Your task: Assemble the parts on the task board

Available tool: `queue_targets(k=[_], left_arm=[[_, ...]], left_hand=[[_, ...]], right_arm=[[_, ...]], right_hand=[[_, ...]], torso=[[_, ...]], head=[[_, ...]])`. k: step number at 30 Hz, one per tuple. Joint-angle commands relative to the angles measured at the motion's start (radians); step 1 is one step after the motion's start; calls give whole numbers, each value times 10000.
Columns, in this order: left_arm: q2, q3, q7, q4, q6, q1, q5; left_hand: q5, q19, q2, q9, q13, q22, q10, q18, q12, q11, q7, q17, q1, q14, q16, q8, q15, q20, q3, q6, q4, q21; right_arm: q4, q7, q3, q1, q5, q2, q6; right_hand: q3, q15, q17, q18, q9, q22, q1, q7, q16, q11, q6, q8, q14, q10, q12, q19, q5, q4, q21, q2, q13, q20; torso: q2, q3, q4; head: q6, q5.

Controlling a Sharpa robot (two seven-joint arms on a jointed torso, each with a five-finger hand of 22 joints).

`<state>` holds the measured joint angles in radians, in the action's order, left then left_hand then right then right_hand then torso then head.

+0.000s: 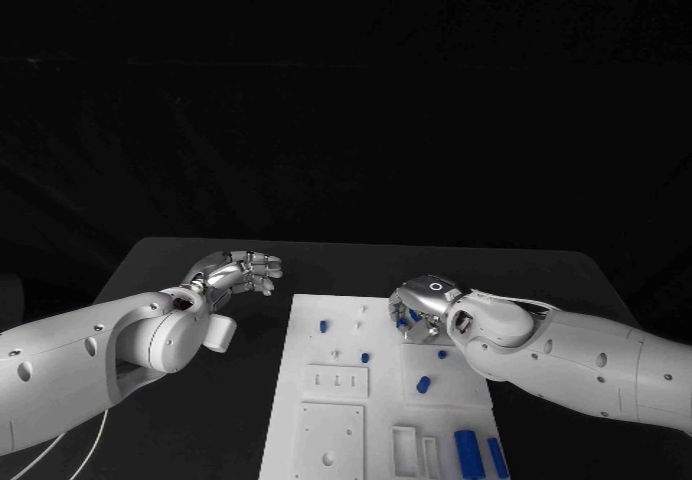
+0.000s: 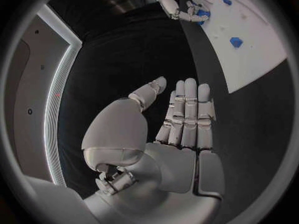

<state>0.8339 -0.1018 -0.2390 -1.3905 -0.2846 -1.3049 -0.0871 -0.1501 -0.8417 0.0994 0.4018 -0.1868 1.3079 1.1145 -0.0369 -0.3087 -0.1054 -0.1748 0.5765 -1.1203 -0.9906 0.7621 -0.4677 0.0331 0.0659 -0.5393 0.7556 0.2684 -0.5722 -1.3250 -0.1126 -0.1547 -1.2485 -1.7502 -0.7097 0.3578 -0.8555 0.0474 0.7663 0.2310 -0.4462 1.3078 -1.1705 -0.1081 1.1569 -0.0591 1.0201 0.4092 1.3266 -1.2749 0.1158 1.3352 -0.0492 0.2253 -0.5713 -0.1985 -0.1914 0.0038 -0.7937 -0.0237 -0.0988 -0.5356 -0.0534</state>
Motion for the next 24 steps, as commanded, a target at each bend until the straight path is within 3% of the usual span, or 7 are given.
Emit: queue_targets(k=[1, 12, 24], left_arm=[[-26, 7, -64, -5, 157, -9, -41], [-74, 7, -66, 0, 167, -9, -41], [-98, 7, -65, -7, 150, -10, -41]], left_hand=[[52, 71, -30, 10, -15, 195, -53, -147, -44, -10, -14, -15, 93, 87, -54, 37, 3, 12, -69, 90, -11, -53], [54, 73, -30, 14, -16, 194, -61, -149, -42, -13, -13, -20, 93, 88, -53, 38, 4, 10, -74, 92, -8, -57], [55, 77, -27, 17, -15, 194, -82, -151, -34, -21, -13, -27, 96, 89, -51, 43, 6, 8, -79, 92, -5, -63]], right_arm=[[-79, -363, 11, -87, -345, 59, 557], [2, -616, 31, -182, -485, 530, 871], [347, -856, 33, -213, -554, 1214, 1076]], right_hand=[[-59, 181, -11, 308, -19, 220, -16, 9, 56, 120, 71, 45, -110, -367, 78, 11, 6, -2, -26, 42, -271, -96], [-76, 191, -22, 308, -53, 217, -22, 20, 72, 129, 89, 57, -113, -376, 75, 17, 6, -14, -47, 17, -319, -105], [-87, 189, -31, 308, -67, 214, -22, 20, 76, 127, 83, 53, -119, -359, 60, 11, 6, -24, -54, 13, -340, -107]], torso=[[4, -7, -3], [-9, -15, -14], [-17, -21, -17]], head=[[11, -8], [62, -10], [28, 58]])
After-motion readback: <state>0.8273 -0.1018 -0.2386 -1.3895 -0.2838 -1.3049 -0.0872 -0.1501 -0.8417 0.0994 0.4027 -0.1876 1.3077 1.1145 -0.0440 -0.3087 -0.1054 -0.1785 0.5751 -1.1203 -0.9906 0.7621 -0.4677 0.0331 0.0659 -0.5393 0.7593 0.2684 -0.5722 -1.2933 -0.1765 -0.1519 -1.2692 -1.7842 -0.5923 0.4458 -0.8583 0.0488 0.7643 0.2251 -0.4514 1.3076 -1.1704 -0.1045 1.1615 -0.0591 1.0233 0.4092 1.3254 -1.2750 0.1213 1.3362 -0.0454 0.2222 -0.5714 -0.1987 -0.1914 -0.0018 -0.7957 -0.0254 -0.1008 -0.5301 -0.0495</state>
